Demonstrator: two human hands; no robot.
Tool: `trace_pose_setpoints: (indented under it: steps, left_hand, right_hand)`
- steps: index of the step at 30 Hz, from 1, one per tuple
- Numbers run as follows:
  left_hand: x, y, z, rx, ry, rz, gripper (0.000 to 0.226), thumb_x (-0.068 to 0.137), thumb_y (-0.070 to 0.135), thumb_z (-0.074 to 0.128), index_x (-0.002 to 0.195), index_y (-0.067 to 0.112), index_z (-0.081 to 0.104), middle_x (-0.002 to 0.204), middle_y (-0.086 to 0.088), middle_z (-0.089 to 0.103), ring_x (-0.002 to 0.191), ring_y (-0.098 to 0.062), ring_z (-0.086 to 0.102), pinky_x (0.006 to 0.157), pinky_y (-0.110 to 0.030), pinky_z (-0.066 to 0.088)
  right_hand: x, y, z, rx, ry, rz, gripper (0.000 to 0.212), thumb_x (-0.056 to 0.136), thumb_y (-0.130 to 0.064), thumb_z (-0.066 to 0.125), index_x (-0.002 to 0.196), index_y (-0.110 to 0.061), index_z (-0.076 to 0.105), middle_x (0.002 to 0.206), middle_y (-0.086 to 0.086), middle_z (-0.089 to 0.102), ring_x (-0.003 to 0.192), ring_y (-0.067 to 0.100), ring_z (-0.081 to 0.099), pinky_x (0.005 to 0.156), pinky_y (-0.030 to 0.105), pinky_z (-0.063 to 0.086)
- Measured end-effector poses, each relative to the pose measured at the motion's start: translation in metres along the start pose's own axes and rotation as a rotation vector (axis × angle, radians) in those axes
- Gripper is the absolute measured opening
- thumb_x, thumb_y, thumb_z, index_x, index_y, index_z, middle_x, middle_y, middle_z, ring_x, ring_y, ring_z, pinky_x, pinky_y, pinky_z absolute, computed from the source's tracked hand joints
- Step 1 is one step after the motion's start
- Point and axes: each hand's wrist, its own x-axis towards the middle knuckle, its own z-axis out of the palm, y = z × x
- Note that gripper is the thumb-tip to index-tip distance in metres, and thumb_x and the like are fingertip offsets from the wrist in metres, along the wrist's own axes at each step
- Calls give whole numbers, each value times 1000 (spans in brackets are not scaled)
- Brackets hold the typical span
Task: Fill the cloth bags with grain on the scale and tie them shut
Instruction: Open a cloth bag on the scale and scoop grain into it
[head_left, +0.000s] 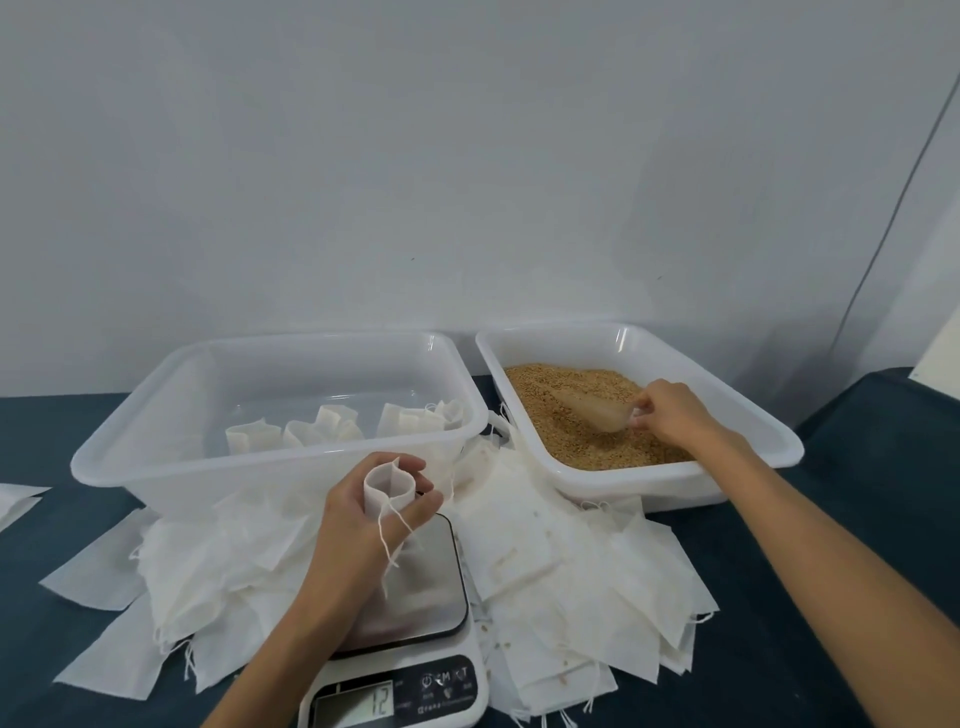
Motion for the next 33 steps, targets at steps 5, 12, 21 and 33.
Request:
trace_pose_setpoints:
  steps: [5, 12, 21, 33]
  left_hand:
    - [1, -4, 0, 12, -4, 13, 27, 71, 26, 82, 96, 23, 72, 90, -12, 73, 77, -17, 69, 59, -28, 56]
    - [3, -6, 0, 12, 3, 0, 26, 69, 27, 82, 94, 25, 73, 90, -11, 73, 79, -20, 69, 62, -42, 59]
    - [2, -5, 1, 5, -15, -3, 27, 70, 26, 82, 95, 24, 72, 92, -14, 73, 78, -19, 68, 62, -34, 57]
    - [2, -4, -1, 70, 12, -27, 33, 77, 22, 89, 101, 10, 69, 88, -5, 75, 82, -19, 71, 72, -39, 58]
  right_hand:
    - [-2, -3, 1, 78, 27, -19, 15, 87, -15, 77, 101, -10, 74, 97, 3, 71, 95, 22, 67, 87, 35, 52]
    - [-16, -17, -7, 196, 75, -133, 12, 90, -11, 73, 102, -9, 74, 94, -2, 71, 88, 10, 65, 95, 37, 53]
    - [-69, -90, -27, 342, -4, -478, 31, 94, -13, 67, 125, -17, 68, 111, -2, 69, 103, 11, 66, 97, 37, 53]
    - [-109, -138, -46, 228, -12, -735, 34, 95, -21, 67, 129, -29, 66, 113, -16, 64, 102, -7, 56, 87, 17, 44]
